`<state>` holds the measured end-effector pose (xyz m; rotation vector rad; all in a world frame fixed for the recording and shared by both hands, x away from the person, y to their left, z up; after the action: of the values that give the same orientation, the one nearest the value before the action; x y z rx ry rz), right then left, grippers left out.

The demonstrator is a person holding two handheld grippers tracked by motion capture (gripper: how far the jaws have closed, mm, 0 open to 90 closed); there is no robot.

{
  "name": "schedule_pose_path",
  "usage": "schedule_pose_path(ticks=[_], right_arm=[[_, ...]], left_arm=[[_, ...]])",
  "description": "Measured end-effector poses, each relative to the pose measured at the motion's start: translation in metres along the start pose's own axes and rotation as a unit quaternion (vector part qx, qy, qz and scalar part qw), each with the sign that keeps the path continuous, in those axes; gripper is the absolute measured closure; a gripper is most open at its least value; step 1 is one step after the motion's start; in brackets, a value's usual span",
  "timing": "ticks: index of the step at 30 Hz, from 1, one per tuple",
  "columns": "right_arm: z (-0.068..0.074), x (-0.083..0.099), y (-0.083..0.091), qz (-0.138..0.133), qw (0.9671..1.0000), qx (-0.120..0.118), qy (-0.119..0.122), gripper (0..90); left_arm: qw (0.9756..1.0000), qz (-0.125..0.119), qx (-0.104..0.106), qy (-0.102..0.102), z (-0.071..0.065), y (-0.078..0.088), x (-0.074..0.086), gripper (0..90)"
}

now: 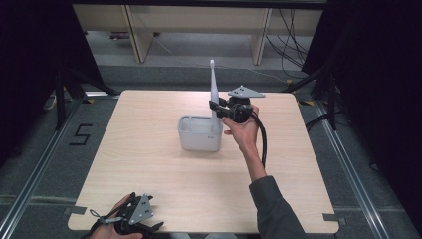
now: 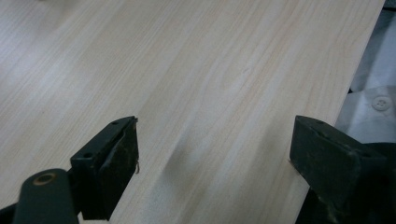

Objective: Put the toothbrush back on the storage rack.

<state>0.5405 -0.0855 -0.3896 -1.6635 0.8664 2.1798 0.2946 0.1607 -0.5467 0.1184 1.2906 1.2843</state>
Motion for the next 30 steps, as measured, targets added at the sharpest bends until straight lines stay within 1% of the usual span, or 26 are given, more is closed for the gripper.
schedule_pose_path(ticks=[3,4,6,7,9,10,11,12,13,14,17,19,21,23,24,26,27,28,29,30], right_arm=[[-0.002,0.001,-0.001,-0.003,1.0,-0.001,-0.003,66.4],[-0.004,0.003,-0.002,-0.005,0.9999,0.001,-0.012,66.4],[-0.006,0.005,-0.004,-0.007,1.0,0.004,-0.004,66.4],[-0.006,0.007,-0.004,-0.004,0.9998,0.005,-0.018,66.4],[-0.007,0.008,-0.005,-0.002,0.9999,0.004,-0.015,66.3],[-0.009,0.011,-0.006,-0.006,0.9997,0.003,-0.022,66.3],[-0.01,0.013,-0.007,-0.002,0.9997,0.003,-0.022,66.3],[-0.01,0.015,-0.007,-0.001,0.9995,0.006,-0.032,66.3],[-0.012,0.016,-0.007,0.003,0.9998,0.008,-0.019,66.3],[-0.011,0.018,-0.007,0.003,0.9995,0.008,-0.029,66.2],[-0.014,0.021,-0.008,0.001,0.9996,0.008,-0.027,66.3],[-0.014,0.024,-0.009,0.007,0.9996,0.01,-0.027,66.2],[-0.014,0.025,-0.009,0.003,0.9995,0.012,-0.029,66.2],[-0.015,0.027,-0.009,0.005,0.9995,0.014,-0.028,66.2],[-0.015,0.029,-0.01,0.011,0.9995,0.012,-0.027,66.2],[-0.015,0.03,-0.01,0.009,0.9995,0.011,-0.027,66.2],[-0.015,0.032,-0.01,0.013,0.9994,0.015,-0.03,66.2],[-0.016,0.033,-0.011,0.014,0.9996,0.013,-0.022,66.2],[-0.016,0.033,-0.011,0.014,0.9996,0.013,-0.022,66.2],[-0.017,0.035,-0.011,0.014,0.9995,0.019,-0.02,66.2]], left_arm=[[1.0,0.001,0.001,-0.001,0.0,0.0,0.0,15.3],[1.0,0.001,0.0,-0.001,0.0,0.0,0.0,15.3],[1.0,0.0,0.0,-0.001,0.0,0.0,0.0,15.3],[1.0,0.0,0.0,-0.001,0.0,0.0,0.0,15.3],[1.0,0.001,0.001,-0.001,0.0,0.0,0.0,15.3],[1.0,0.001,0.0,-0.001,0.0,0.0,0.0,15.3],[1.0,0.0,0.0,-0.001,0.0,0.0,0.0,15.3],[1.0,-0.001,0.0,-0.001,0.0,0.0,0.0,15.3],[1.0,-0.001,0.0,-0.001,0.0,0.0,0.0,15.3],[1.0,0.001,0.001,-0.002,0.0,0.0,0.0,15.3],[1.0,0.001,0.0,-0.001,0.0,0.0,0.0,15.3],[1.0,0.002,0.0,-0.002,0.0,0.0,0.0,15.3],[1.0,0.001,0.0,-0.001,0.0,0.0,0.001,15.3],[1.0,0.001,0.001,-0.001,-0.001,0.0,0.0,15.3],[1.0,0.001,0.002,0.0,-0.001,0.0,0.0,15.3],[1.0,0.001,0.0,-0.001,-0.001,-0.001,0.0,15.3],[1.0,0.002,0.001,-0.001,-0.001,-0.001,0.001,15.3],[1.0,0.001,0.001,0.0,-0.001,0.0,0.0,15.3],[1.0,0.001,0.001,0.0,-0.001,0.0,0.0,15.3],[1.0,0.001,0.001,0.0,-0.001,0.0,0.001,15.3]])
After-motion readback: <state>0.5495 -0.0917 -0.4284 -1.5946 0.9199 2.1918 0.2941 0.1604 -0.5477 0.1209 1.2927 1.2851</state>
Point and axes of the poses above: each handheld gripper's, and its own axes: y roughly backward along the jaws, x roughly out of its underside, z roughly to its left, the point moved 6 cm from there along -y, roughly forward along the jaws, and after that the axes turned 12 degrees about -x, right-handed, at the moved point
